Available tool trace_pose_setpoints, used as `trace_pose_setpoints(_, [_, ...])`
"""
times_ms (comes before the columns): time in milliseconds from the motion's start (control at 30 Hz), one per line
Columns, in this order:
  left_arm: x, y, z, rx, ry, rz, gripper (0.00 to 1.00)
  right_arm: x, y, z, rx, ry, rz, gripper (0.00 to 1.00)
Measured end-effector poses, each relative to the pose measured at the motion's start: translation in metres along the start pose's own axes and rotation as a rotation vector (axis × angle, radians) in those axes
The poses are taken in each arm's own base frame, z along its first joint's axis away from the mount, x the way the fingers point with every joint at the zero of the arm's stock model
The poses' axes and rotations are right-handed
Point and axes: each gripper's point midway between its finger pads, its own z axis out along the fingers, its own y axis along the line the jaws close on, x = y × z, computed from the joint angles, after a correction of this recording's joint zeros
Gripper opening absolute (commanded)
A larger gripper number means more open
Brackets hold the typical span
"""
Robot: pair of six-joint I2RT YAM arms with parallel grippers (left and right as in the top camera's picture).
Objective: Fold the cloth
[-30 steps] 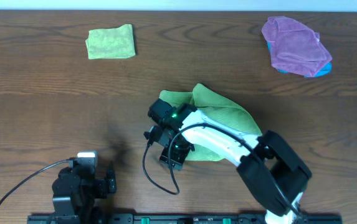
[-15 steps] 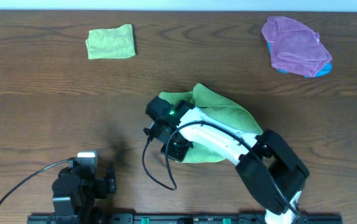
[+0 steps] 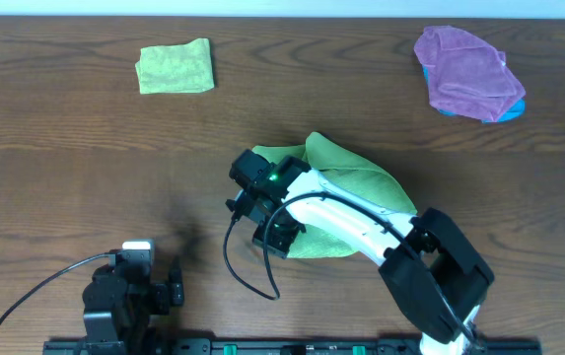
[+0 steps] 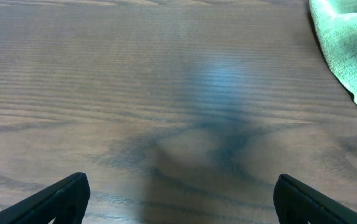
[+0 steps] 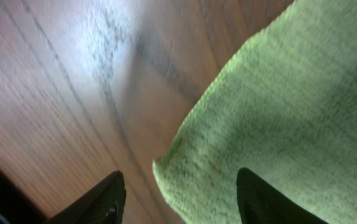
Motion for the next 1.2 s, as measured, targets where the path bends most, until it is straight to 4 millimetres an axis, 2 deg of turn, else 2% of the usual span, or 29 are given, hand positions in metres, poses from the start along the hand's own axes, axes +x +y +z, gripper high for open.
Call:
trace_pose_setpoints(267, [0.0, 0.0, 0.0, 0.0, 0.0, 0.0, 0.96, 0.007, -0.001, 0.009, 0.006, 0.014, 0.002, 0.6])
trace_pose_setpoints(533, [0.0, 0.0, 0.0, 0.0, 0.0, 0.0, 0.96, 0.007, -0.002, 0.011, 0.007, 0.011, 0.001, 0.62])
trace_pose_setpoints(567, [0.0, 0.0, 0.0, 0.0, 0.0, 0.0, 0.96, 0.007, -0.002, 0.011, 0.007, 0.012, 0.002, 0.6])
trace_pose_setpoints(700, [0.0, 0.0, 0.0, 0.0, 0.0, 0.0, 0.96, 0.01, -0.002, 0.016, 0.004, 0.034, 0.007, 0.35])
trace_pose_setpoints(800, [0.0, 0.0, 0.0, 0.0, 0.0, 0.0, 0.95, 0.011, -0.004, 0.021, 0.008, 0.046, 0.009, 0.33])
trace_pose_setpoints(933, [0.0, 0.0, 0.0, 0.0, 0.0, 0.0, 0.96, 0.012, -0.006, 0.022, 0.018, 0.049, 0.004, 0.04])
trace_pose_setpoints(967, [0.0, 0.0, 0.0, 0.0, 0.0, 0.0, 0.96, 0.012, -0.006, 0.022, 0.02, 0.05, 0.006, 0.01])
trace_pose_setpoints(1200, [0.0, 0.0, 0.0, 0.0, 0.0, 0.0, 0.96, 0.013, -0.006, 0.021, 0.02, 0.054, 0.01, 0.01])
